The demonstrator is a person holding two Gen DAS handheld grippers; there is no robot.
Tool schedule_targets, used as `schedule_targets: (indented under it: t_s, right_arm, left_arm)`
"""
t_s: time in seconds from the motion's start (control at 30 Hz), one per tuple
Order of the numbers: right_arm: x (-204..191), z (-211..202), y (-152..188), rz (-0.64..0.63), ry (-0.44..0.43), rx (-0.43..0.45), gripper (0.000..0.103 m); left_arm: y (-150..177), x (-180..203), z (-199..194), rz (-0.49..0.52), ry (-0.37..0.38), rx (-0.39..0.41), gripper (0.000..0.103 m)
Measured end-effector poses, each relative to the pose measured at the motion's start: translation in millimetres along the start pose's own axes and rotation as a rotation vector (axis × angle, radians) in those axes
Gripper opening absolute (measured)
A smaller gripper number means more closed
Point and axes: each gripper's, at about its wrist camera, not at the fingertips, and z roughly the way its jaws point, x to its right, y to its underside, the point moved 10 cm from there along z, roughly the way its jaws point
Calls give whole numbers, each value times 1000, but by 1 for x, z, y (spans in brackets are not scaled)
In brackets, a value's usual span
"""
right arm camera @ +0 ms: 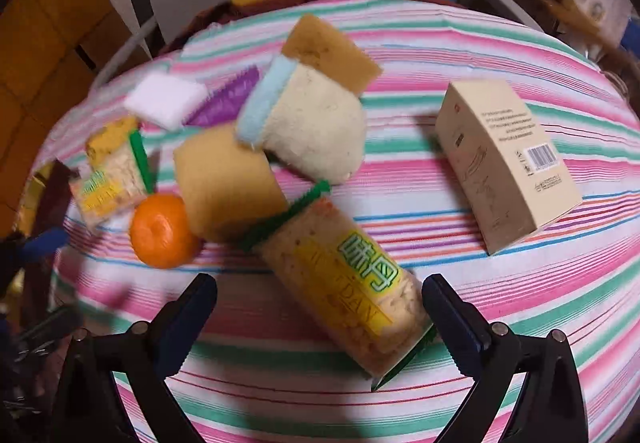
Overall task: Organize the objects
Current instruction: 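Grasp the Weidan snack bag with the right tool while left grasps the orange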
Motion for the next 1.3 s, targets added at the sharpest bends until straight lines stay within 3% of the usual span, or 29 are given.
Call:
schedule_targets:
  t_s: [0.13,0.17,0.23,0.37,0.5,0.6,0.7,0.83,0.93,1.17,1.3]
  right_arm:
    - [17,1,-12,-48,129,41,103]
    - [20,6,-8,-35,125,6,103]
    - [11,23,7,24,30,-97,103]
    - [-5,19,14,-48,29,-102,103]
    - [-8,23,15,-110,85,-102,102]
    - [-7,22,14,-113,90,-95,101]
    - [-13,18,11,-146,94,-71,91]
    - [-17,12,4,-148,75,-41,64]
    - [-10,7,3,-114,71,-34,53]
    - [-18,11,3,-76,60,-31,51]
    - [-9,22,-1,-25,36,-26,51]
  left_arm:
    - [-13,7,23,50,-19,-5,77]
    - [-15,10,28,57,-9,-11,77]
    - [-18,13,39,56,1,-25,77]
    - [-20,9,57,-20,55,-62,74]
    - [-18,12,68,-74,148,-75,53]
    - [-15,16,72,-62,163,-72,52]
    - [-16,17,70,-34,151,-46,52]
    - [-11,14,64,-7,127,8,52]
    - [-6,9,55,-19,100,37,52]
    - [14,-22,32,-125,65,99,52]
    - [26,-28,20,-126,43,122,52]
